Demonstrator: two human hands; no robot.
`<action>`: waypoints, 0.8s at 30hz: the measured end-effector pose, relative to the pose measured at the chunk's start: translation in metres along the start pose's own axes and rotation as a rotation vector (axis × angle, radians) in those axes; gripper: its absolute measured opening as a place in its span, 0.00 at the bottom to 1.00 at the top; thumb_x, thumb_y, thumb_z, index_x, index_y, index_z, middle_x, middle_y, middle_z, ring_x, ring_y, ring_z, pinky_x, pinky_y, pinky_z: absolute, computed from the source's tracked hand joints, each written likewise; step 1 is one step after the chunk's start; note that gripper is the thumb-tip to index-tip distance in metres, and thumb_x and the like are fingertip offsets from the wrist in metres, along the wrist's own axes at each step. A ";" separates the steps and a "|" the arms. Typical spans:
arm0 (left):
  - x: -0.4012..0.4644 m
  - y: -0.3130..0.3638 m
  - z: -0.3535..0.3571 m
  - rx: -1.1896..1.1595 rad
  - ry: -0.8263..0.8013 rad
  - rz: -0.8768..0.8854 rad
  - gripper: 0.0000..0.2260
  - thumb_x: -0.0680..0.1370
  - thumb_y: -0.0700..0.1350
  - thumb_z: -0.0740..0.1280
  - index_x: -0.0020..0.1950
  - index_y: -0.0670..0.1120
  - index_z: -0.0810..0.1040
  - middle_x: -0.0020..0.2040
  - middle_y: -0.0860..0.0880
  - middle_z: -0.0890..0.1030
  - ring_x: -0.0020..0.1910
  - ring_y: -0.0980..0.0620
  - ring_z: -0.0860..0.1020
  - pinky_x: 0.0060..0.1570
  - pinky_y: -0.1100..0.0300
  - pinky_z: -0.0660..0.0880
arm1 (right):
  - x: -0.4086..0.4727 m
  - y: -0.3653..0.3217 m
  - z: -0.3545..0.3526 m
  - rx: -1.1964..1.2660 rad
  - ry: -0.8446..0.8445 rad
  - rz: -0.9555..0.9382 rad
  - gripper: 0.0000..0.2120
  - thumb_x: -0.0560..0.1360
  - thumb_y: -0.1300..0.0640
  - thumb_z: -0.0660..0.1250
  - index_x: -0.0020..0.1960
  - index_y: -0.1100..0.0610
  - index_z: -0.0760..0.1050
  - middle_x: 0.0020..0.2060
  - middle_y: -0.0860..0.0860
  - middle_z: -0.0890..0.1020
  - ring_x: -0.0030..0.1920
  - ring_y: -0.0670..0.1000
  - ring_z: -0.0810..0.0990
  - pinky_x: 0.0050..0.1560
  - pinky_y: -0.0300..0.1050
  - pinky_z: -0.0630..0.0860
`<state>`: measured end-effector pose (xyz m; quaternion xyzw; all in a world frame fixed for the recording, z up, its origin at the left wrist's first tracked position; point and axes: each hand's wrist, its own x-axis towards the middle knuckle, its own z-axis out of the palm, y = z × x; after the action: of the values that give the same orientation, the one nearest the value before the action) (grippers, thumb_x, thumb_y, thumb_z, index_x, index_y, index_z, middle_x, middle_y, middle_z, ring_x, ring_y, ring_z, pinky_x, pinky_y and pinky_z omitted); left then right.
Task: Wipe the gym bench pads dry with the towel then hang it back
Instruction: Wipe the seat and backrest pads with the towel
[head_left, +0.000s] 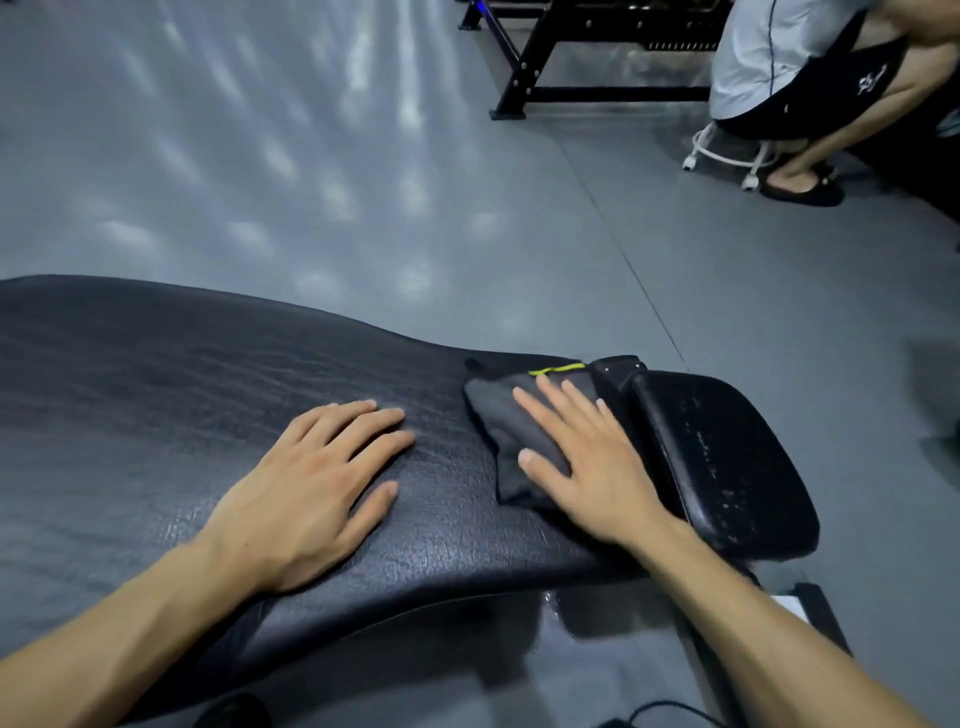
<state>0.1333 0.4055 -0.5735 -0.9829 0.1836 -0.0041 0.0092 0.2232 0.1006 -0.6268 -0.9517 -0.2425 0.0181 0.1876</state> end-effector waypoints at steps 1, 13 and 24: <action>0.001 0.000 -0.001 0.001 0.005 0.003 0.24 0.83 0.59 0.52 0.76 0.53 0.69 0.77 0.54 0.68 0.77 0.49 0.64 0.75 0.49 0.61 | 0.022 0.007 -0.001 -0.011 0.012 0.062 0.33 0.77 0.31 0.48 0.80 0.36 0.52 0.82 0.41 0.51 0.82 0.47 0.47 0.81 0.55 0.46; 0.001 0.002 0.000 -0.003 0.031 -0.015 0.20 0.83 0.57 0.55 0.71 0.51 0.73 0.75 0.52 0.71 0.76 0.48 0.66 0.74 0.48 0.63 | -0.069 -0.052 0.008 -0.030 -0.069 -0.320 0.32 0.78 0.40 0.58 0.81 0.39 0.53 0.82 0.40 0.50 0.82 0.48 0.46 0.80 0.55 0.45; 0.003 0.003 -0.001 0.002 0.003 -0.029 0.20 0.83 0.58 0.54 0.73 0.54 0.71 0.76 0.54 0.68 0.76 0.51 0.65 0.75 0.51 0.61 | 0.088 0.016 -0.001 -0.029 -0.069 0.190 0.30 0.80 0.40 0.51 0.81 0.39 0.53 0.82 0.46 0.53 0.82 0.52 0.50 0.79 0.63 0.45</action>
<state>0.1352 0.4018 -0.5727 -0.9855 0.1693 -0.0059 0.0097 0.3082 0.1282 -0.6268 -0.9718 -0.1576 0.0649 0.1629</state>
